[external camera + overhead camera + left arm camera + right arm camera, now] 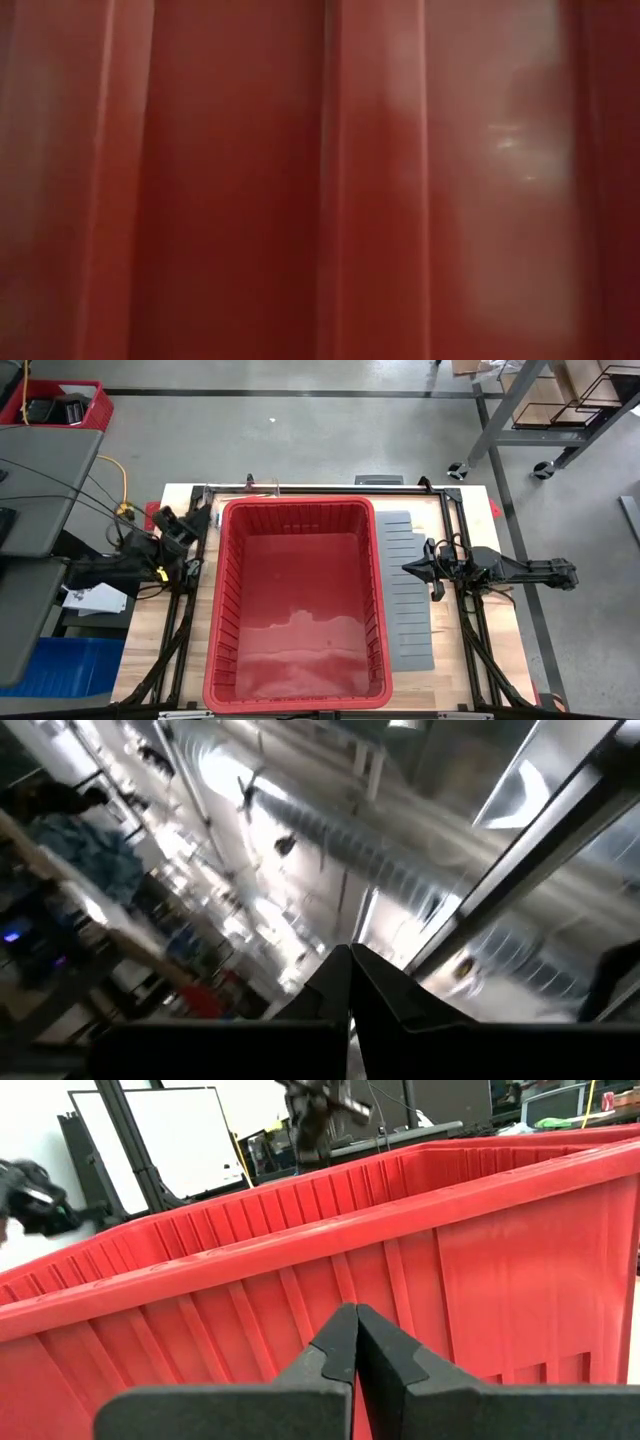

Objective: Sort blocks
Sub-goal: Assemble the bin divider into the red bin

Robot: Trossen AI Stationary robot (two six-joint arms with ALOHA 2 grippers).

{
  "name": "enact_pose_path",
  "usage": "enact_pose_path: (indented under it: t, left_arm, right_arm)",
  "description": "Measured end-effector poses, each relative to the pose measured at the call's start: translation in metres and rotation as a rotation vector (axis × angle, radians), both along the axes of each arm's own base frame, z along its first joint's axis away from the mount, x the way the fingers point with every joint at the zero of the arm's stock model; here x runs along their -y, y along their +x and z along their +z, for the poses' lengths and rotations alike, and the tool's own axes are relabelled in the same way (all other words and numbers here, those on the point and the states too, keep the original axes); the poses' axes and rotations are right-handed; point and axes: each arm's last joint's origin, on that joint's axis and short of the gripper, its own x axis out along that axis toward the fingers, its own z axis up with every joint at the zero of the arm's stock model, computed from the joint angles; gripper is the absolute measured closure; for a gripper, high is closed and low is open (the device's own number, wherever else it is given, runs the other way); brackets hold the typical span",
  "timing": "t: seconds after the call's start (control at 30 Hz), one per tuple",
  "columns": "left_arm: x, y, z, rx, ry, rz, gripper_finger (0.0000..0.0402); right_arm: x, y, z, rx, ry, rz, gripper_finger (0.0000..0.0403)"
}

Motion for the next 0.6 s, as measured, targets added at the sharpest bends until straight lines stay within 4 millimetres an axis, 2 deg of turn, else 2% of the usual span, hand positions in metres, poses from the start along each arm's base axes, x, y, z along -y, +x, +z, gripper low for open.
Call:
enact_pose_path:
  t: [0.2, 0.37, 0.5, 0.6]
  left_arm:
    - [-0.002, 0.051, 0.075, -0.353, 0.099, -0.027, 0.0401]
    - [-0.005, 0.086, 0.116, -0.57, 0.123, -0.046, 0.0401]
    - [-0.011, 0.097, 0.143, -0.623, 0.113, -0.043, 0.0401]
    - [-0.016, 0.097, 0.159, -0.584, 0.074, -0.028, 0.0401]
  right_arm:
    - [0.0, 0.0, 0.0, 0.0, 0.0, 0.0, 0.0402]
    - [0.0, 0.0, 0.0, 0.0, 0.0, 0.0, 0.0402]
    - [0.0, 0.0, 0.0, 0.001, -0.001, 0.0, 0.0402]
    - [0.0, 0.0, 0.007, 0.069, 0.047, -0.006, 0.0402]
